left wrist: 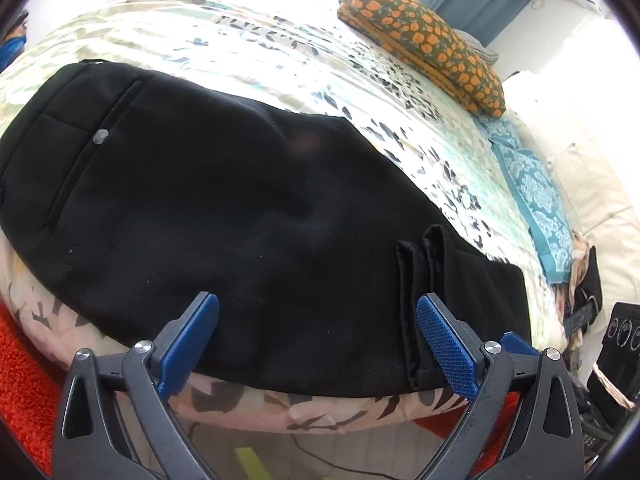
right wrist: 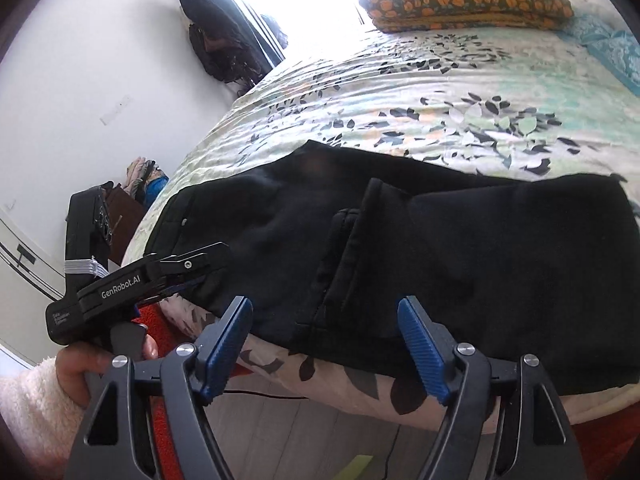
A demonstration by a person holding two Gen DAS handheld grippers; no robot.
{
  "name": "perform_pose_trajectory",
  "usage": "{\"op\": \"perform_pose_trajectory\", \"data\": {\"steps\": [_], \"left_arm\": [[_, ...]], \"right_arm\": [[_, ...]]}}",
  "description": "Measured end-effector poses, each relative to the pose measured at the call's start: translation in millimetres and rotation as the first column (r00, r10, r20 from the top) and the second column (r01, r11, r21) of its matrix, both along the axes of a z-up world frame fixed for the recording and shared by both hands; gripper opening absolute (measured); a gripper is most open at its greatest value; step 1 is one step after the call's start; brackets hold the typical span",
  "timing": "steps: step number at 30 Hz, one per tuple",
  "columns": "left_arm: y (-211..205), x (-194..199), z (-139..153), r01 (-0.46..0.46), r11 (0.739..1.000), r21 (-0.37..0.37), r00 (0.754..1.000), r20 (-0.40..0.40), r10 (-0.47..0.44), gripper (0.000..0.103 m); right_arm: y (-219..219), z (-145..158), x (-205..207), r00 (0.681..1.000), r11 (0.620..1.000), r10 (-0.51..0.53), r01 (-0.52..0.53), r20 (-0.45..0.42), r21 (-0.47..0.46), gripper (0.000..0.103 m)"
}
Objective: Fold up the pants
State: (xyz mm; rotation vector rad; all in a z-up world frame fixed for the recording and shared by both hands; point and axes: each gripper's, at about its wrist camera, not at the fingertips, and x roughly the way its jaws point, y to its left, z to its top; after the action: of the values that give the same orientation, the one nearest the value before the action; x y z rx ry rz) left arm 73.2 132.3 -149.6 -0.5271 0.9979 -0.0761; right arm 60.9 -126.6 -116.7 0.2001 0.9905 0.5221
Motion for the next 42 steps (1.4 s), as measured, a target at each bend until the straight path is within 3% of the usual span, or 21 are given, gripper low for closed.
{"op": "perform_pose_trajectory", "data": {"steps": [4, 7, 9, 10, 13, 16, 18, 21, 24, 25, 28, 29, 33, 36, 40, 42], "left_arm": [[-0.4, 0.8, -0.5, -0.005, 1.0, 0.0, 1.0, -0.004, 0.005, 0.099], [-2.3, -1.0, 0.1, 0.002, 1.0, 0.009, 1.0, 0.0, -0.002, 0.1], [-2.6, -2.1, 0.4, 0.007, 1.0, 0.014, 1.0, 0.002, -0.007, 0.1], [-2.5, -2.8, 0.8, 0.01, 1.0, 0.017, 1.0, 0.003, -0.01, 0.1], [-0.5, -4.6, 1.7, 0.008, 1.0, 0.016, 1.0, 0.008, -0.008, 0.1], [2.4, -3.4, 0.9, -0.004, 1.0, 0.003, 1.0, 0.008, 0.004, 0.1], [2.9, -2.0, 0.0, -0.008, 1.0, 0.001, 1.0, 0.005, 0.008, 0.1], [1.4, -2.6, 0.4, -0.005, 1.0, 0.011, 1.0, 0.004, 0.005, 0.1], [-1.3, -5.0, 2.6, 0.002, 1.0, 0.018, 1.0, 0.007, -0.002, 0.099], [-2.4, -5.6, 3.2, 0.006, 1.0, 0.018, 1.0, 0.009, -0.006, 0.1], [-12.0, -6.1, 8.4, 0.069, 0.998, -0.012, 0.997, 0.027, -0.068, 0.099], [-17.9, -6.4, 11.4, 0.109, 0.993, -0.037, 0.993, 0.043, -0.107, 0.099], [-51.5, 4.5, 14.6, 0.253, 0.961, -0.109, 0.967, 0.046, -0.249, 0.099], [-83.7, 22.6, 6.5, 0.335, 0.938, -0.092, 0.941, -0.015, -0.337, 0.099], [-117.6, 43.5, -16.7, 0.386, 0.92, -0.064, 0.91, -0.137, -0.391, 0.099], [-128.2, 44.8, -21.3, 0.381, 0.924, -0.035, 0.909, -0.171, -0.381, 0.099]], "right_arm": [[18.1, -10.0, 15.8, 0.997, 0.995, 0.063, -0.066, -0.045, -0.07, 0.057], [41.4, -27.8, 21.2, 0.994, 0.973, 0.094, -0.102, -0.05, -0.205, 0.047], [48.9, -41.1, 24.5, 0.992, 0.958, 0.108, -0.12, -0.061, -0.261, 0.024], [50.3, -45.5, 24.6, 0.991, 0.948, 0.116, -0.129, -0.064, -0.292, 0.018], [43.9, -35.3, 20.4, 0.993, 0.951, 0.108, -0.116, -0.044, -0.287, 0.015], [37.5, -3.4, 11.9, 0.996, 0.978, 0.088, -0.089, -0.01, -0.191, 0.015], [45.7, 7.5, 9.6, 0.995, 0.98, 0.104, -0.101, 0.011, -0.174, 0.015], [56.0, -20.9, 14.4, 0.988, 0.977, 0.127, -0.139, -0.083, -0.162, 0.015], [43.8, -50.3, 16.5, 0.986, 0.993, 0.08, -0.092, -0.146, -0.078, 0.019], [36.1, -51.4, 17.2, 0.986, 0.998, 0.06, -0.065, -0.156, -0.026, 0.026], [20.5, -38.7, 15.3, 0.983, 0.998, 0.052, -0.046, -0.178, 0.036, 0.067], [14.6, -29.7, 12.1, 0.986, 0.998, 0.056, -0.05, -0.158, 0.044, 0.073], [-19.1, 3.5, -13.4, 0.999, 0.999, 0.03, -0.03, -0.044, -0.019, 0.074], [-58.0, 16.3, -28.5, 0.995, 0.992, -0.093, 0.094, 0.026, -0.081, 0.074], [-114.0, 17.7, -24.8, 0.95, 0.933, -0.303, 0.313, 0.081, -0.176, 0.079], [-141.6, 13.9, -20.9, 0.921, 0.908, -0.385, 0.391, 0.065, -0.153, 0.079]]}}
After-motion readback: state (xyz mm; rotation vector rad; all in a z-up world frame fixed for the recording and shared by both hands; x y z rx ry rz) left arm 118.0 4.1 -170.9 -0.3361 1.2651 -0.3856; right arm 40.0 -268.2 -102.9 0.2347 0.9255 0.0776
